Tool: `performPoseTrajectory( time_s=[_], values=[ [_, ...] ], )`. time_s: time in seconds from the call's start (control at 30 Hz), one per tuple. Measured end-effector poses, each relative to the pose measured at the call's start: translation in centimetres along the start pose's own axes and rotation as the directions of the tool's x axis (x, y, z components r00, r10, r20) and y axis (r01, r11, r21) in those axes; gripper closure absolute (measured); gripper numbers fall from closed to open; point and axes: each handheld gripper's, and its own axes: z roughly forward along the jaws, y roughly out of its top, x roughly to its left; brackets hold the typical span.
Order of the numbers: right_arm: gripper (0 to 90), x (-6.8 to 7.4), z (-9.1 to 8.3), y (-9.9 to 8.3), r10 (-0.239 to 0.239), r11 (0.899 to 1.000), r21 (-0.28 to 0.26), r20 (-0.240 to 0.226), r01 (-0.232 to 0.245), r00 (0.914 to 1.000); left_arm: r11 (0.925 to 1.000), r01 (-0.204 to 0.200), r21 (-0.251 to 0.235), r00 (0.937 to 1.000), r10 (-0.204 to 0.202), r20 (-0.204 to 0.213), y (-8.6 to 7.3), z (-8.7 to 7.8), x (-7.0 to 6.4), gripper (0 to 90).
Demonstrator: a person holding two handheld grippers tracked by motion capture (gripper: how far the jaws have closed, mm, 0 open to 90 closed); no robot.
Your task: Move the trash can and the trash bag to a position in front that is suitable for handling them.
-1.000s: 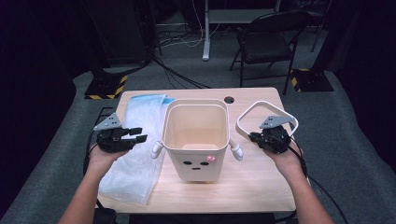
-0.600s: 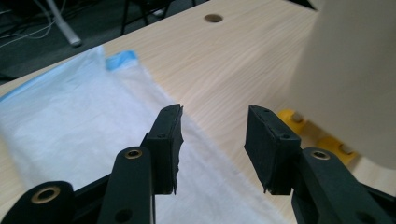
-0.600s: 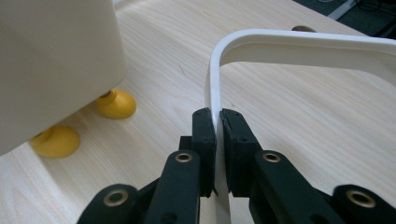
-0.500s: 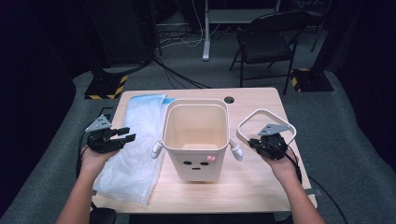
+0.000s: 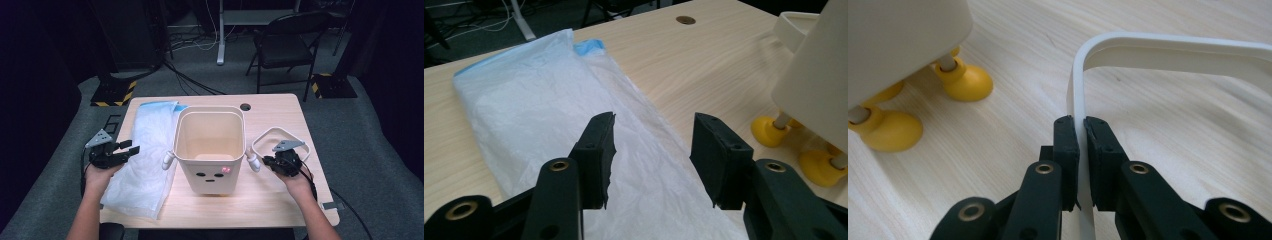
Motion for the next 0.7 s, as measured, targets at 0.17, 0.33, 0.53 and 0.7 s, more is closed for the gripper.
performPoseTrajectory(
  time_s=[0.17,0.33,0.53,0.7],
  values=[
    [83.6,-0.3,0.5,-0.7,0.021,1.0,0.007,-0.013,-0.021,0.9997,0.9997,0.024,-0.005,0.9997,-0.024,-0.005,-0.9,0.1,0.3,47.0],
    [83.4,-0.7,0.7,-1.1,0.02,1.0,0.017,-0.019,-0.02,0.9996,0.999,0.042,-0.014,0.9991,-0.042,-0.008,-1.4,0.1,0.5,44.9],
    [83.7,-0.8,1.1,-1.5,0.021,0.999,0.036,-0.026,-0.02,0.9994,0.9986,0.051,-0.012,0.9986,-0.051,-0.01,-1.8,0.1,0.7,44.3],
    [83.7,-0.8,1.4,-1.8,0.02,0.998,0.056,-0.037,-0.018,0.9991,0.9971,0.075,-0.01,0.9969,-0.076,-0.022,-2.4,0.3,1.2,42.6]
  ],
)
